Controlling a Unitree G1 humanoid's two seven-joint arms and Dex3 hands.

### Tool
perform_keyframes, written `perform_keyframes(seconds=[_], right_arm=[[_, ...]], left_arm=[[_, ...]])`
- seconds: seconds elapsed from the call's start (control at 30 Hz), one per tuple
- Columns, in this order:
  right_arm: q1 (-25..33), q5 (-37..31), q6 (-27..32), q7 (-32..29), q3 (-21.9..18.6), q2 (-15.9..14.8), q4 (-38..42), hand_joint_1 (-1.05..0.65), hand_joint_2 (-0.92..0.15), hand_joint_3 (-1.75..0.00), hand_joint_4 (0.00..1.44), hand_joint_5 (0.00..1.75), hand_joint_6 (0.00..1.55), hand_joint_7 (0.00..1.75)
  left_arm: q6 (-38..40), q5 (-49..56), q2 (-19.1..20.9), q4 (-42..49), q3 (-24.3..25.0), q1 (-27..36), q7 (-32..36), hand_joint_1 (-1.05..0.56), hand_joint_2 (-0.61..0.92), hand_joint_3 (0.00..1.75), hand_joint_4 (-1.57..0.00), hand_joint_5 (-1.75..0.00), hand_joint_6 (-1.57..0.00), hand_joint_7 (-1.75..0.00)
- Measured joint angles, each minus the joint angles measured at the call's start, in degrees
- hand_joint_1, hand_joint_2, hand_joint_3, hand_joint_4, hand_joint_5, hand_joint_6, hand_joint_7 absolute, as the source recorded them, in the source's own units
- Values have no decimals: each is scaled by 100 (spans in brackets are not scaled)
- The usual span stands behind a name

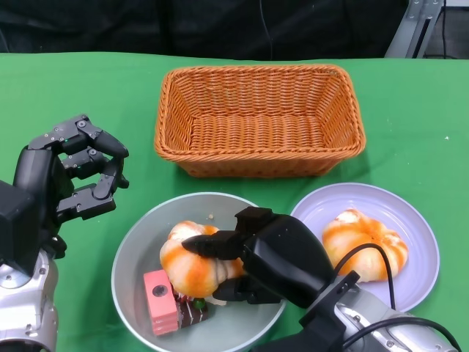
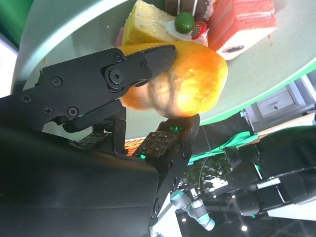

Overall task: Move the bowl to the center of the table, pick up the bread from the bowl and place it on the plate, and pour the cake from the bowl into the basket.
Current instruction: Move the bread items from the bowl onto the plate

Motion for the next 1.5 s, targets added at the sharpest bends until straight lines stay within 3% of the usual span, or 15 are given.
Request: perform_keyframes(seconds=[0.33,0.47,0.6,0.87,1.13,1.37,1.5], right_arm=[[-4,178,-269,-74,-278,-9,-25,-21,-92,-5,76,124,110,22],[81,439,-342,-4,-511,-30,-504,-21,-92,-1,77,127,98,49],[174,466,-381,-5,-642,-30,-666,-22,-92,-1,79,130,94,60],[287,488,-381,-1,-754,-29,-859,-21,-91,0,81,131,92,67],[740,737,-391,11,-1246,-65,-1971,-19,-91,0,78,143,86,86],[887,777,-315,191,-1374,-63,-2135,-19,-91,0,77,146,84,89],[1383,890,-55,275,-1989,-253,-2859,-15,-91,0,74,155,81,97]], left_arm=[[-30,1,4,60,-3,-1,-2,-1,53,110,-85,-146,-89,-124],[-26,-17,5,84,11,-8,-3,-1,54,108,-86,-145,-90,-122],[-27,-18,7,144,15,-14,-3,-1,53,109,-86,-145,-91,-122],[-28,-15,15,176,17,-23,-3,-1,52,110,-85,-146,-90,-123],[-37,-9,43,219,23,-38,-3,0,52,112,-85,-147,-90,-124],[-90,-8,44,253,23,-38,-3,0,51,113,-85,-147,-90,-124],[-88,-13,118,313,40,-72,-5,0,51,112,-85,-146,-89,-125]])
